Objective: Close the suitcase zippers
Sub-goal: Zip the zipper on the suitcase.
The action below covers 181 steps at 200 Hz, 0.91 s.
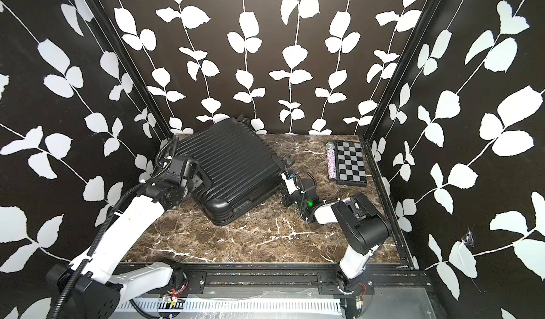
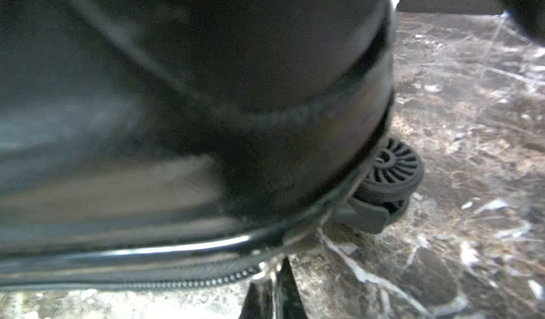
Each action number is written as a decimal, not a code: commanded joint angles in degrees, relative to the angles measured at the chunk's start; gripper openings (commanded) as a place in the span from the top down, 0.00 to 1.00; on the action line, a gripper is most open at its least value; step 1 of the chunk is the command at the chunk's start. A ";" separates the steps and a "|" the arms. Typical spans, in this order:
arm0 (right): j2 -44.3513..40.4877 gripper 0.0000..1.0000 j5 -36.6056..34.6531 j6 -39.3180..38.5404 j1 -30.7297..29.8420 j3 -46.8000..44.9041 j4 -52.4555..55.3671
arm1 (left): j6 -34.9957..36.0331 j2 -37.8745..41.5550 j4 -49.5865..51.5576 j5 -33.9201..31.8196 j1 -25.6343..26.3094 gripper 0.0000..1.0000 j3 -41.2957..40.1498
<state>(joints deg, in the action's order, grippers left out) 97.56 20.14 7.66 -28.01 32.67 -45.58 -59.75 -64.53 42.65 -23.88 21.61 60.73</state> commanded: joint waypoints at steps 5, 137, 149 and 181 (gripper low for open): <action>-0.32 1.00 1.70 -1.81 0.15 0.75 -3.64 | -0.28 2.93 -8.40 1.12 0.09 1.00 4.93; -10.59 1.00 2.96 -8.79 -9.82 -0.50 9.70 | -6.53 0.42 -13.44 -0.38 0.10 1.00 4.31; -11.32 1.00 2.30 -8.89 -11.17 -0.31 10.54 | -7.47 0.12 -14.24 0.05 0.09 1.00 4.04; -13.12 1.00 -0.55 -7.76 -15.02 1.53 13.73 | -8.75 0.00 -16.76 0.03 0.92 1.00 2.31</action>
<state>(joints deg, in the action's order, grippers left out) 87.20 18.63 0.84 -39.38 31.64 -32.77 -60.99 -66.41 41.32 -23.42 21.50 60.84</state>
